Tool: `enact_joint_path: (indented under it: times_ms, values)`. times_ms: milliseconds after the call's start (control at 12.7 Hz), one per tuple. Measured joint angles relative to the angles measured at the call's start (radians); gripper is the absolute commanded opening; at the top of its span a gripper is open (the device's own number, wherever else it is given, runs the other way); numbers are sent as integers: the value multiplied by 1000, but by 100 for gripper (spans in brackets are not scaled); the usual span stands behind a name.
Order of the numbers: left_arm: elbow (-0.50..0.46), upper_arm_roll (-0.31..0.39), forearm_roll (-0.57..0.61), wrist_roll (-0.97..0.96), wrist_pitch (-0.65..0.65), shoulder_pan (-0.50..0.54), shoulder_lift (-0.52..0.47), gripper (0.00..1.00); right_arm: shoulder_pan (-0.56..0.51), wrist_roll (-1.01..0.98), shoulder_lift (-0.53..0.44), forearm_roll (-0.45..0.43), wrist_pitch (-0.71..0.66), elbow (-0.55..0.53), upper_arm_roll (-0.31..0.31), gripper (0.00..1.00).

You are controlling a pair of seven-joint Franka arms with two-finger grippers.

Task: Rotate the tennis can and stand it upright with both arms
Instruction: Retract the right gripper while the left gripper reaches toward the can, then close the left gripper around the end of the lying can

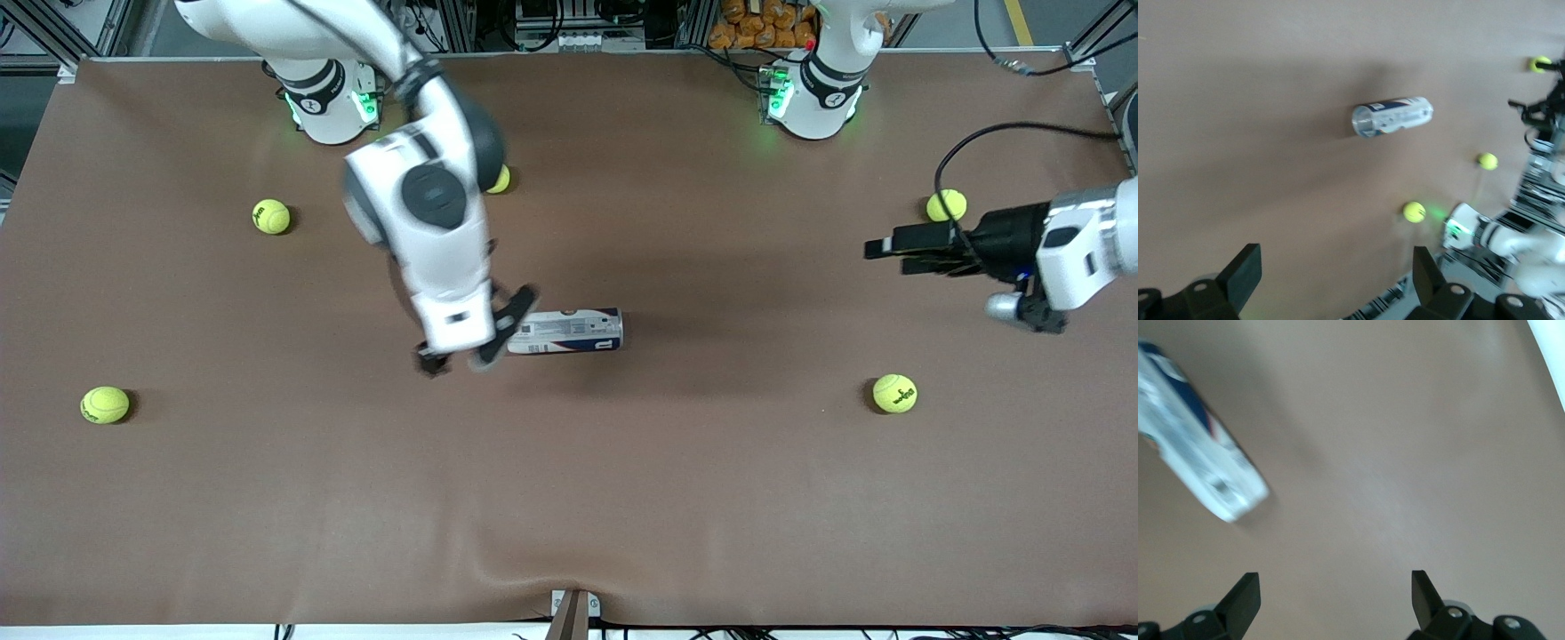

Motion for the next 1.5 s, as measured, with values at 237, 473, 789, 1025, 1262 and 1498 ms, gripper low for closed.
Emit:
enact_joint_path:
  times_ms: [237, 473, 789, 1025, 1262, 1498]
  values:
    - [-36, 0, -137, 114, 0, 6, 75, 100, -26, 19, -12, 2, -38, 0, -1, 100]
    - [-72, -6, -242, 172, 0, 8, 148, 100, -123, 28, -33, 24, -81, -1, -6, 100]
    - [-83, -41, -318, 262, 17, 0, 238, 100, -350, 24, -110, 162, -233, -1, -9, 100]
    - [-88, -90, -386, 294, 75, -3, 306, 100, -445, 106, -189, 181, -358, 0, -17, 100]
    - [-91, -146, -429, 347, 175, -17, 374, 100, -493, 214, -293, 237, -452, -19, -31, 100]
    - [-106, -169, -535, 413, 236, -49, 444, 100, -544, 272, -410, 268, -473, -84, -43, 100]
